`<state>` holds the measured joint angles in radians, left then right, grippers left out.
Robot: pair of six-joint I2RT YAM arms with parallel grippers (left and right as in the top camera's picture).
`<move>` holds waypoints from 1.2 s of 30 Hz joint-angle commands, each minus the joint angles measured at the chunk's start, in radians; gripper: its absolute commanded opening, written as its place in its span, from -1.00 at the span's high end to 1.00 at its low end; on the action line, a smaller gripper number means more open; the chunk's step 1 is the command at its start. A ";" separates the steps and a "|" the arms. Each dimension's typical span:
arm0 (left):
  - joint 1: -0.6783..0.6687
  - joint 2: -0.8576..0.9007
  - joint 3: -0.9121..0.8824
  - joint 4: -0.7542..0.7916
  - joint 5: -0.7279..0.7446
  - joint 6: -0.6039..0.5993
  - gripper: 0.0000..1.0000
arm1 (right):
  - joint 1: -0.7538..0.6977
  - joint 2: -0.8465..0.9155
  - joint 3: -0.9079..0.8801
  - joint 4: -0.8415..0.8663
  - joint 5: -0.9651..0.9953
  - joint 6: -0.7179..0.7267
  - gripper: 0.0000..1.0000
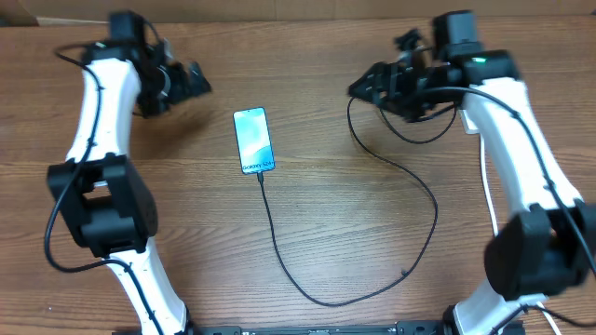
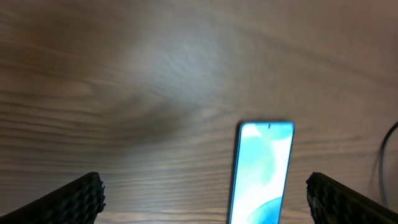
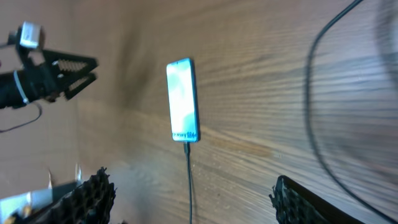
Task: Plug charger to phone and switch on socket
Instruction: 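Open the left gripper and lift it away from the phone, then move the right gripper to the white power strip's switch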
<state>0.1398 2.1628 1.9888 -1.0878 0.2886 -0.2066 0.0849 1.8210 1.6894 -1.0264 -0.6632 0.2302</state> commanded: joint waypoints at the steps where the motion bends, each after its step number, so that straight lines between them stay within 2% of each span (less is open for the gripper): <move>1: 0.031 -0.007 0.082 -0.028 -0.044 0.000 -0.99 | -0.058 -0.078 0.030 -0.023 0.019 -0.039 -0.61; 10: 0.037 -0.007 0.082 -0.008 -0.045 0.001 -0.99 | -0.177 -0.097 0.030 -0.095 0.029 -0.084 -0.61; 14: 0.037 -0.007 0.082 -0.008 -0.045 0.001 -1.00 | -0.193 -0.097 0.030 -0.125 0.109 -0.084 -0.61; 18: 0.037 -0.007 0.082 -0.008 -0.045 0.001 -1.00 | -0.193 -0.097 0.030 -0.154 0.258 -0.082 -0.75; 24: 0.037 -0.007 0.082 -0.008 -0.045 0.001 -1.00 | -0.193 -0.095 0.030 -0.151 0.345 -0.082 -0.86; 29: 0.036 -0.007 0.082 -0.008 -0.045 0.001 -1.00 | -0.194 -0.072 0.029 -0.124 0.492 0.016 -0.88; 36: 0.037 -0.007 0.082 -0.008 -0.045 0.001 -1.00 | -0.257 0.020 0.029 -0.027 0.465 0.119 -0.87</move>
<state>0.1833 2.1616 2.0583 -1.0958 0.2497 -0.2070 -0.1280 1.7908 1.7000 -1.0794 -0.2165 0.2783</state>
